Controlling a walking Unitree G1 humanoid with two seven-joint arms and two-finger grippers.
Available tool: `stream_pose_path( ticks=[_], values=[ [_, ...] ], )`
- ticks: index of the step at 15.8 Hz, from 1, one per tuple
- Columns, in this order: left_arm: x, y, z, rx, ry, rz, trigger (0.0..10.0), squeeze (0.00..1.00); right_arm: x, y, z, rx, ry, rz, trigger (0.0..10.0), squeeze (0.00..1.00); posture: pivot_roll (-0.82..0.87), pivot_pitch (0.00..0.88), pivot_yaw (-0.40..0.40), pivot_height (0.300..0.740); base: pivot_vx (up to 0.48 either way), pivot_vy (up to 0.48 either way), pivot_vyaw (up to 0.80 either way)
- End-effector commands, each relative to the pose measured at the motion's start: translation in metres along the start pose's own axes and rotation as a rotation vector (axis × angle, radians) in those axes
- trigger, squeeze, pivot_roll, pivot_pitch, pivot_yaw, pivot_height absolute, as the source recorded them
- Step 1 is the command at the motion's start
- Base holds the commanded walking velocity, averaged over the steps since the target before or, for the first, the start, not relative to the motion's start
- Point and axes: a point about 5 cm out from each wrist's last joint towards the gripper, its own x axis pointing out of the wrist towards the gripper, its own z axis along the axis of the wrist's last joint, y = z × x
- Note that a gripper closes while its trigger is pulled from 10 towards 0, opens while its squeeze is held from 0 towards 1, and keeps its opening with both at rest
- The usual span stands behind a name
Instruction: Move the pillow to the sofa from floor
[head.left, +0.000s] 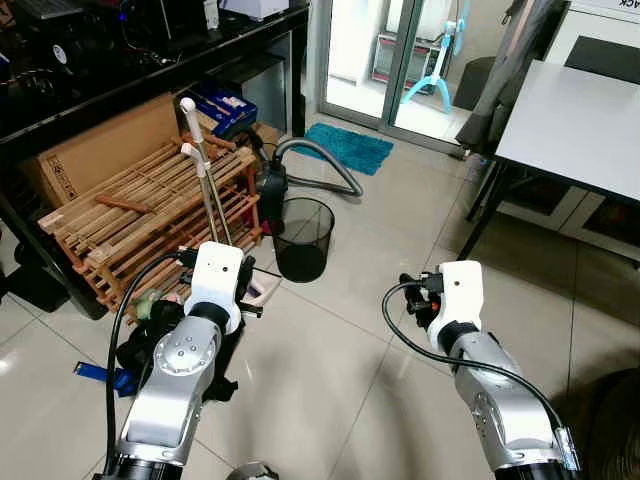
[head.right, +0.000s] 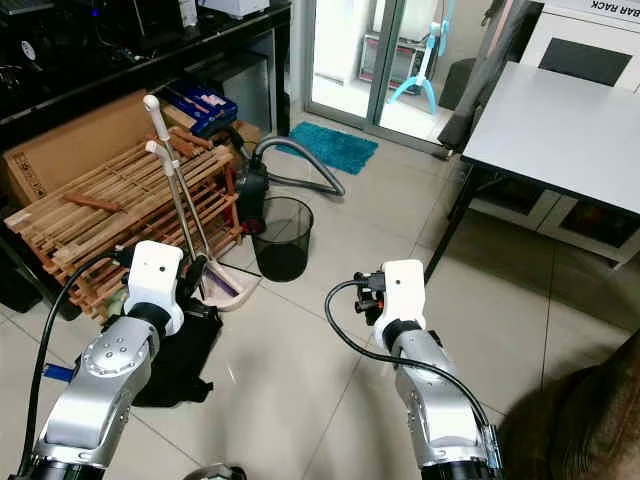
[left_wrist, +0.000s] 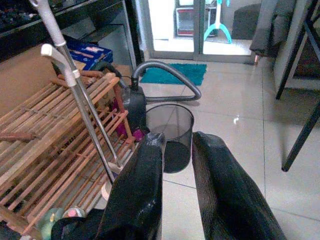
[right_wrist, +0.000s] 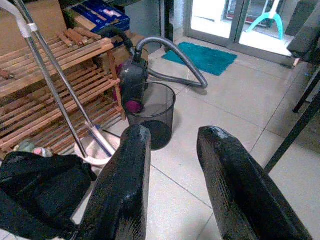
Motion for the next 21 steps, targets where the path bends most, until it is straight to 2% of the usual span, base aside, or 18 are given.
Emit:
stream_pose_path(
  ticks=[1, 13, 16, 19, 21],
  values=[
    [0.0012, 0.0002, 0.0010, 0.015, -0.004, 0.001, 10.0, 0.00, 0.0006, -0.0014, 0.0018, -0.006, -0.009, -0.009, 10.0, 0.00, 0.00, 0.000, -0.011, 0.740, 0.000, 0.000, -0.75],
    [0.0014, -0.0003, -0.0008, 0.021, -0.001, 0.002, 10.0, 0.00, 0.0003, -0.0010, -0.0015, -0.012, 0.000, -0.010, 10.0, 0.00, 0.00, 0.000, -0.013, 0.740, 0.000, 0.000, -0.76],
    [0.0009, -0.0011, -0.0007, 0.022, -0.006, 0.005, 10.0, 0.00, 0.0006, 0.0003, -0.0028, -0.051, 0.008, 0.006, 10.0, 0.00, 0.00, 0.000, -0.018, 0.740, 0.000, 0.000, -0.76],
    [0.0008, -0.0012, -0.0013, 0.023, -0.007, 0.010, 10.0, 0.00, 0.0012, 0.0018, -0.0044, -0.083, 0.015, 0.019, 10.0, 0.00, 0.00, 0.000, -0.020, 0.740, 0.000, 0.000, 0.00],
    [0.0013, 0.0000, -0.0018, 0.021, -0.003, 0.019, 10.0, 0.00, 0.0010, 0.0008, -0.0050, -0.070, 0.018, 0.011, 10.0, 0.00, 0.00, 0.000, -0.021, 0.740, 0.000, 0.000, -0.23]
  ],
)
